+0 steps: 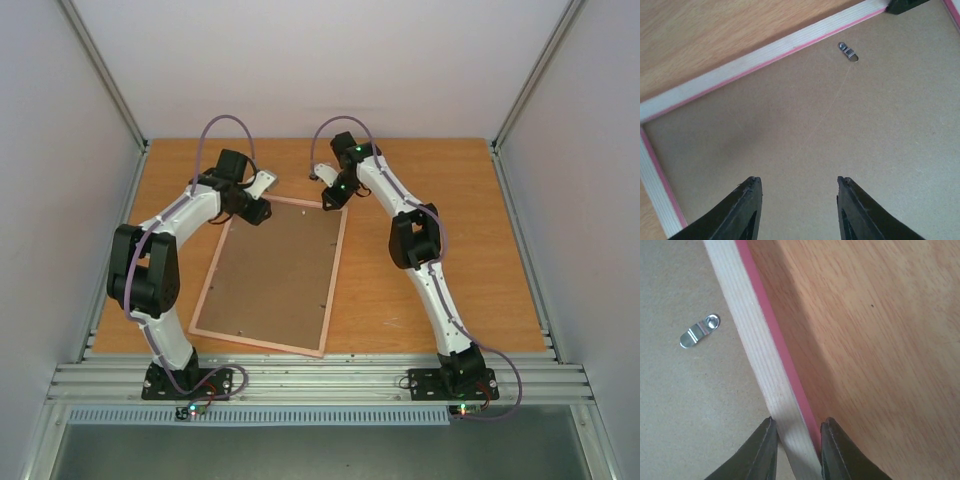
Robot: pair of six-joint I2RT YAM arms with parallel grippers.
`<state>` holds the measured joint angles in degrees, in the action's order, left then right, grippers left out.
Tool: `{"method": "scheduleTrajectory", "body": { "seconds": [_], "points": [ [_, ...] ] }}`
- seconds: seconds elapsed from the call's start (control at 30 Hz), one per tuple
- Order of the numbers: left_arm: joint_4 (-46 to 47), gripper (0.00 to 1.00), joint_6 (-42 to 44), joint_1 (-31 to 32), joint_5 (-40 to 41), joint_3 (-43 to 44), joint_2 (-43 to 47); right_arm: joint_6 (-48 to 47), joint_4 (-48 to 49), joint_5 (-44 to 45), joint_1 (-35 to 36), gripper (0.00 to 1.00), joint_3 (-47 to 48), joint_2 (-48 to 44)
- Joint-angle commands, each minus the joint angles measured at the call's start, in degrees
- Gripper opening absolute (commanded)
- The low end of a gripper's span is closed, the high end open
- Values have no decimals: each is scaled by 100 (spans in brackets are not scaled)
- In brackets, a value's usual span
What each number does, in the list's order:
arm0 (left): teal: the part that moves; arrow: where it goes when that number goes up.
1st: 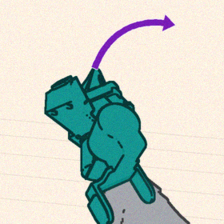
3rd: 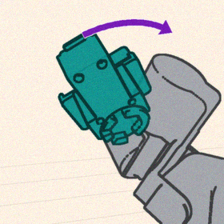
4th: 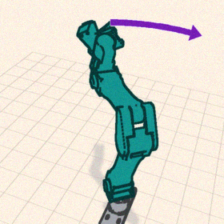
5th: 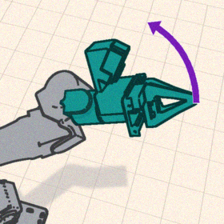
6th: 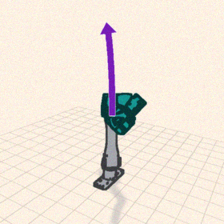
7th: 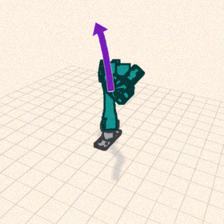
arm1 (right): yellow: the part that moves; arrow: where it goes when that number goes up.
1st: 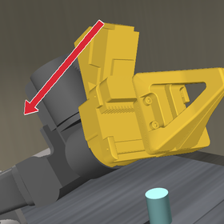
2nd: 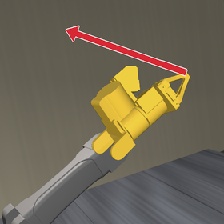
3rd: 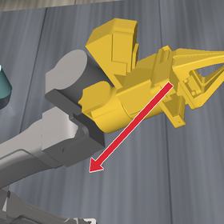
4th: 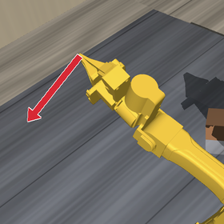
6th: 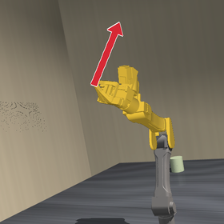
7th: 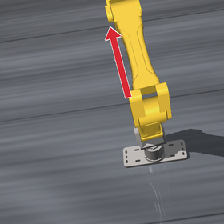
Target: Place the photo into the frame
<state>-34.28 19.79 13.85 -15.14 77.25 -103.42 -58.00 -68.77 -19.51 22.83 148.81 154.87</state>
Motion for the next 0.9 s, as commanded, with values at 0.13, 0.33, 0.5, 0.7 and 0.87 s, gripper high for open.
{"method": "scheduleTrajectory", "body": {
  "seconds": [0.13,0.33,0.5,0.7,0.87],
  "points": [
    [-30,47,-160,-139,245,370,150,488,-606,338,-605,9,-336,-73],
    [-26,59,-164,-180,303,496,198,1319,16,259,-1008,1,-2226,-1039],
    [-82,83,-227,-181,223,555,166,2443,1573,656,-1044,1,-4800,-2570],
    [-457,86,-111,-175,-461,817,-91,3665,2198,-22,-840,2,-6709,-3687],
    [-759,76,120,-57,-1065,887,-329,4444,2824,-1095,-238,28,-7860,-4495]
  ]
}}
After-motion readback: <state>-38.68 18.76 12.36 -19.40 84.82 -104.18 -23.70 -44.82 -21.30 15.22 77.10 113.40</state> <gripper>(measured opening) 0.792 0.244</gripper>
